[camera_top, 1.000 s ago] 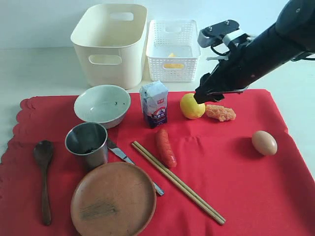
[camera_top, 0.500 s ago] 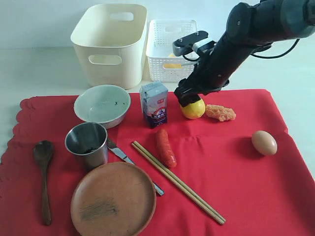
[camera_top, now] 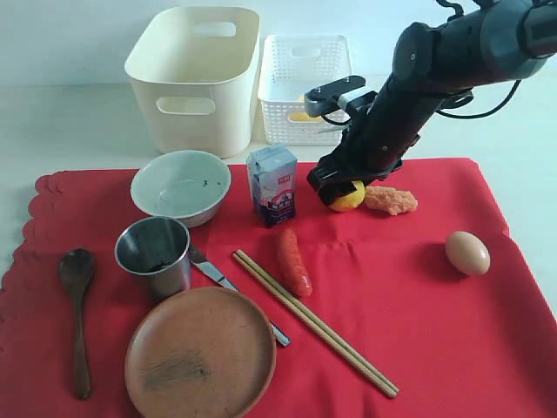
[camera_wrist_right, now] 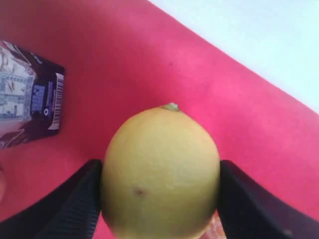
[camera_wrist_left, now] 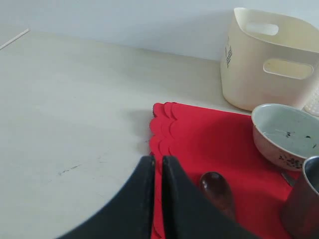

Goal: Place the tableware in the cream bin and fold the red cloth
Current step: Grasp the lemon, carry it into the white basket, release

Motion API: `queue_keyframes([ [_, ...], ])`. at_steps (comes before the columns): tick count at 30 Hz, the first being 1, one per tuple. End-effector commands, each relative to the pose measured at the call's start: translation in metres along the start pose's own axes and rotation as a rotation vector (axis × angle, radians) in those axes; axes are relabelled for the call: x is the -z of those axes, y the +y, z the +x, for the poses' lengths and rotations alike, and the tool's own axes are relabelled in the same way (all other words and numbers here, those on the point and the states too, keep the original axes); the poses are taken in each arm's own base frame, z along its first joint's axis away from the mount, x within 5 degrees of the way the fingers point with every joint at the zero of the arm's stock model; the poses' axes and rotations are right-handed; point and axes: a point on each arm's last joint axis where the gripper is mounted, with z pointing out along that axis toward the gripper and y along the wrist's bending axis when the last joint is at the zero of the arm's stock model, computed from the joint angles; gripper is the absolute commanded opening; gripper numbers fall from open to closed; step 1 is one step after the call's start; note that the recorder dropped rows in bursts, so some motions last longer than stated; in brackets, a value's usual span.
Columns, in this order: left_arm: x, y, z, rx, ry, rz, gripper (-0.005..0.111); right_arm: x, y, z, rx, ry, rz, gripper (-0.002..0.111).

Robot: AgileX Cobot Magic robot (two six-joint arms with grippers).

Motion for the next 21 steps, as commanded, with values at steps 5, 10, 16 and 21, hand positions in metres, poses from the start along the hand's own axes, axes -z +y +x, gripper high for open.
queue_keyframes([
  [5,0.000,0.000,0.000,-0.001,-0.008,-0.001,0.008,0.014,0.002,-0.004,0.012,-0.021,0.005,0.009],
  [10,0.000,0.000,0.000,-0.001,-0.008,-0.001,0.008,0.041,0.005,-0.010,0.029,-0.085,0.022,0.000],
  [16,0.000,0.000,0.000,-0.001,-0.008,-0.001,0.008,0.083,0.010,-0.017,0.046,-0.190,0.043,0.000],
  [21,0.000,0.000,0.000,-0.001,-0.008,-0.001,0.008,0.116,0.015,-0.022,0.058,-0.280,0.059,0.000],
])
